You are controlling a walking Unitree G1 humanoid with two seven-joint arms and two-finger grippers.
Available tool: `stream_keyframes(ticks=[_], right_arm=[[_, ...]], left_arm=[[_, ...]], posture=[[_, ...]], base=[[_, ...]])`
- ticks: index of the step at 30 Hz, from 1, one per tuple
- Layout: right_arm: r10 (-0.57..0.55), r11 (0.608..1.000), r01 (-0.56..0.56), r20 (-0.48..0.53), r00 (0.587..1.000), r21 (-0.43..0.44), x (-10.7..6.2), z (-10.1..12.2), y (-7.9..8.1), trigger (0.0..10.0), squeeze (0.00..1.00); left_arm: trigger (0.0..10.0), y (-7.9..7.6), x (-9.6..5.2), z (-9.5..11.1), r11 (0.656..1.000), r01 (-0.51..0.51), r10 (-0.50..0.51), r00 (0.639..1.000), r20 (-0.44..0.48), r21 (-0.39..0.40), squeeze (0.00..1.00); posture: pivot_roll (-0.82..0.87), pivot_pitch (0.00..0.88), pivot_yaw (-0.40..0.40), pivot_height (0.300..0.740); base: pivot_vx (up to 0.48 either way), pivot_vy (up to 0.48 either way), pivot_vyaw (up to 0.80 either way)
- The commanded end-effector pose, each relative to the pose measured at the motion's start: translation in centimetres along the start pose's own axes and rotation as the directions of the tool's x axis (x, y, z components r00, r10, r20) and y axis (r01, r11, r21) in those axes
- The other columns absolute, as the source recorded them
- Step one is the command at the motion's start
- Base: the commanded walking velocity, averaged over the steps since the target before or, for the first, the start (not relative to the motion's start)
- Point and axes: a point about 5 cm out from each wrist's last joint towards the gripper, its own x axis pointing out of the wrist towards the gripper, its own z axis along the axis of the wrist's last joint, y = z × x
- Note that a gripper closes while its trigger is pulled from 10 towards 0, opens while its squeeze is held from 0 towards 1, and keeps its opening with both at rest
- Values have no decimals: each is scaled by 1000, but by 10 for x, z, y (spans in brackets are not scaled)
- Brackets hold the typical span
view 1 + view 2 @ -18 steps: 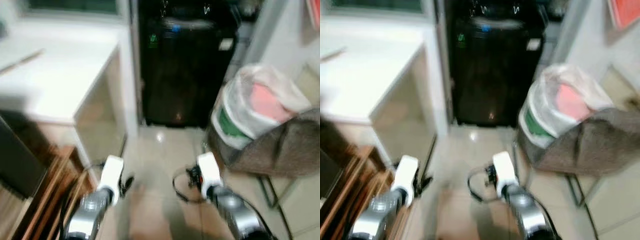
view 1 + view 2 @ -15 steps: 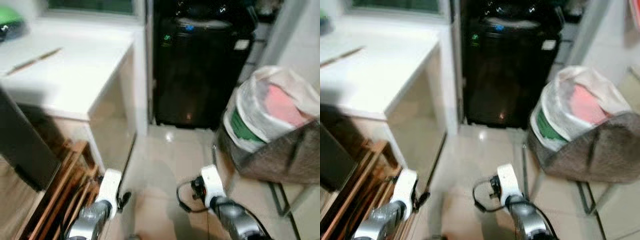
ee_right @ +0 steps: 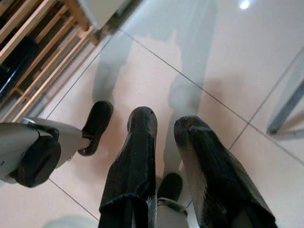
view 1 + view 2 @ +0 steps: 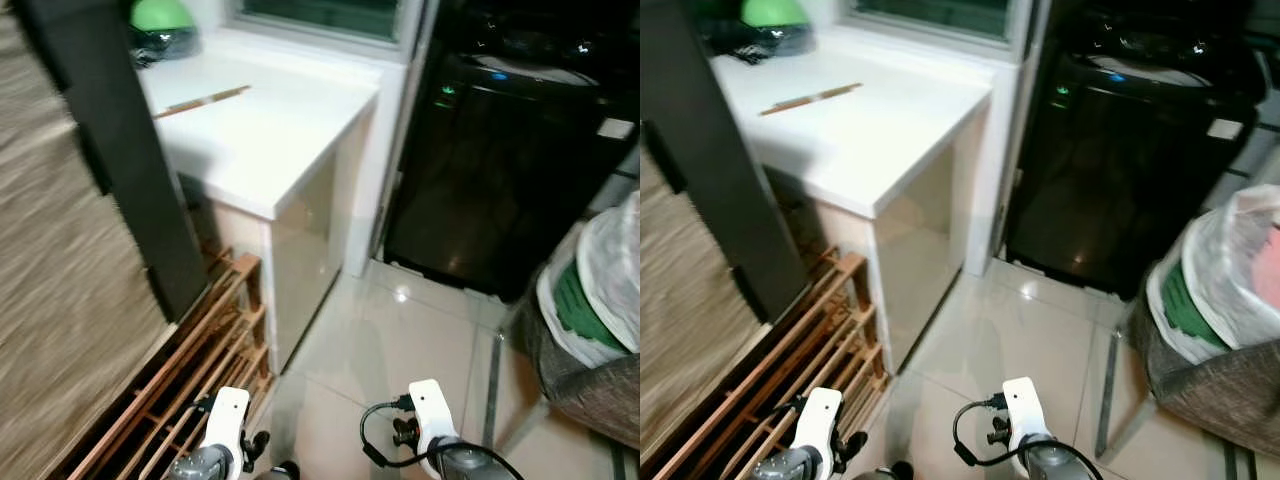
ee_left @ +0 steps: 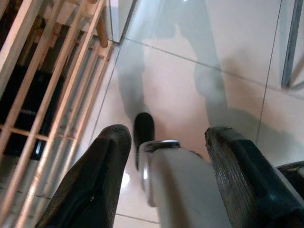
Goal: Clothes washing
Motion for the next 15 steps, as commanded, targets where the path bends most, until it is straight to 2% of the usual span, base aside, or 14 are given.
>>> stream_keyframes(ticks=[1, 11, 15], right_arm=[[17, 999, -17, -6, 1000, -28, 0, 1, 0, 10000, 0], [52, 993, -53, -12, 999, -102, 2, 6, 1, 10000, 0], [60, 990, -60, -8, 998, -125, 3, 12, 1, 10000, 0]], left_arm=[[10000, 1, 0, -1, 1000, -10, 10, 1000, 0, -8, 0], [10000, 5, 1, -5, 999, -47, 46, 999, -27, -28, 0], [10000, 4, 2, -4, 998, -64, 63, 998, -17, -22, 0]], posture=[[-14, 0, -49, 740], [0, 0, -72, 740], [14, 0, -81, 740]], base=[[0, -446, 800], [0, -477, 800], [0, -72, 800]])
